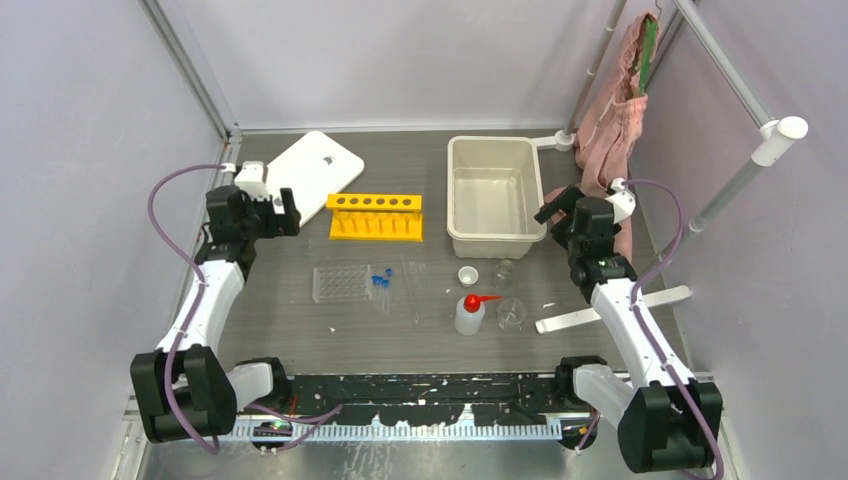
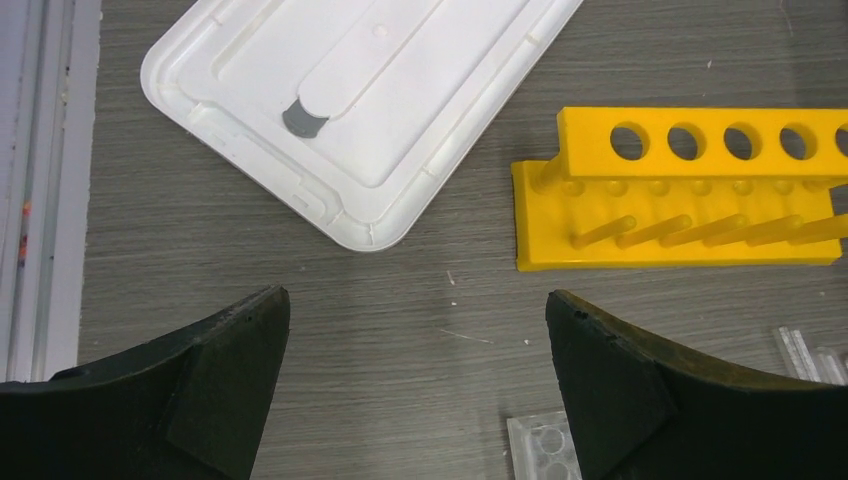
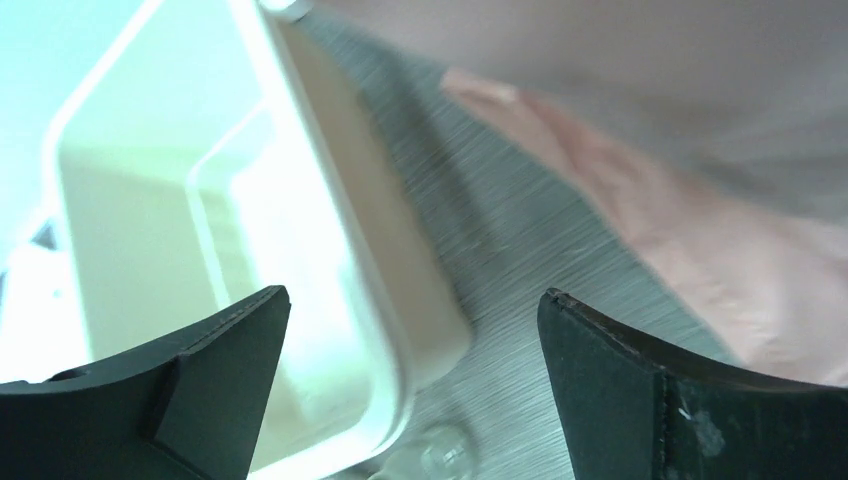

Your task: Organize the chemistry lab equipment

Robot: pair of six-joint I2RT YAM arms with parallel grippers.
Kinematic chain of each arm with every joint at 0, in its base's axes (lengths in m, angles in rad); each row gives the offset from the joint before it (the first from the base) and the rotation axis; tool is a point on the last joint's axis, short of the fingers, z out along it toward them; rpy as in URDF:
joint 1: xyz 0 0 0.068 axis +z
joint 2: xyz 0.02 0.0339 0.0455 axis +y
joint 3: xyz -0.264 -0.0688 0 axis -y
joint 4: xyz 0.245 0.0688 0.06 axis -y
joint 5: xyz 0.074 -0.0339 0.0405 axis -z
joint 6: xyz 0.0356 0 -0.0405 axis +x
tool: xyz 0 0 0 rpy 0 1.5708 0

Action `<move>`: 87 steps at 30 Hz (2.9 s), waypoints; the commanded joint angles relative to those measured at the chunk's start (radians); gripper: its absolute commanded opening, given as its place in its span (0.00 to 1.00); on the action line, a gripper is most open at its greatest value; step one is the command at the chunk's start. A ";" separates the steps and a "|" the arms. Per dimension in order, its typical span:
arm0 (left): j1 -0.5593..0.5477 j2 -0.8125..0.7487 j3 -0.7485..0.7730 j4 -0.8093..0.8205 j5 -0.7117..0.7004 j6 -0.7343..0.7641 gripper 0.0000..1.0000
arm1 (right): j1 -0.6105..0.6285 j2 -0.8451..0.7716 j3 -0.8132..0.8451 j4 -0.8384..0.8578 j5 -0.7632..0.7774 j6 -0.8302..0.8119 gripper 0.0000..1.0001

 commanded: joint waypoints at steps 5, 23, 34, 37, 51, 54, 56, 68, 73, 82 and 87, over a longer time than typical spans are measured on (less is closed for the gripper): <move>0.011 -0.026 0.200 -0.269 0.015 -0.027 1.00 | 0.170 -0.017 0.142 -0.187 -0.085 0.021 1.00; 0.012 -0.036 0.367 -0.495 0.063 -0.023 1.00 | 0.843 0.208 0.567 -0.514 0.503 -0.028 0.82; 0.013 -0.031 0.396 -0.587 0.077 0.004 0.99 | 0.898 0.696 0.820 -0.435 0.061 -0.040 0.72; 0.014 -0.025 0.405 -0.608 0.083 0.030 0.99 | 0.899 0.790 0.850 -0.415 0.022 -0.039 0.71; 0.013 -0.016 0.431 -0.655 0.110 0.039 0.97 | 0.881 0.990 0.894 -0.413 -0.026 -0.029 0.46; 0.013 -0.017 0.432 -0.661 0.120 0.038 0.97 | 0.876 0.994 0.875 -0.405 -0.033 -0.019 0.44; 0.013 -0.015 0.432 -0.664 0.128 0.039 0.97 | 0.873 1.001 0.871 -0.408 -0.030 -0.014 0.41; 0.013 -0.016 0.439 -0.674 0.157 0.048 0.98 | 0.860 1.050 0.869 -0.414 -0.040 0.002 0.37; 0.013 -0.015 0.437 -0.678 0.166 0.053 0.98 | 0.858 1.064 0.868 -0.413 -0.040 0.008 0.37; 0.013 -0.019 0.440 -0.689 0.200 0.060 0.98 | 0.853 1.081 0.864 -0.412 -0.044 0.014 0.33; 0.013 -0.026 0.440 -0.698 0.231 0.056 0.99 | 0.846 1.066 0.881 -0.424 -0.045 0.014 0.19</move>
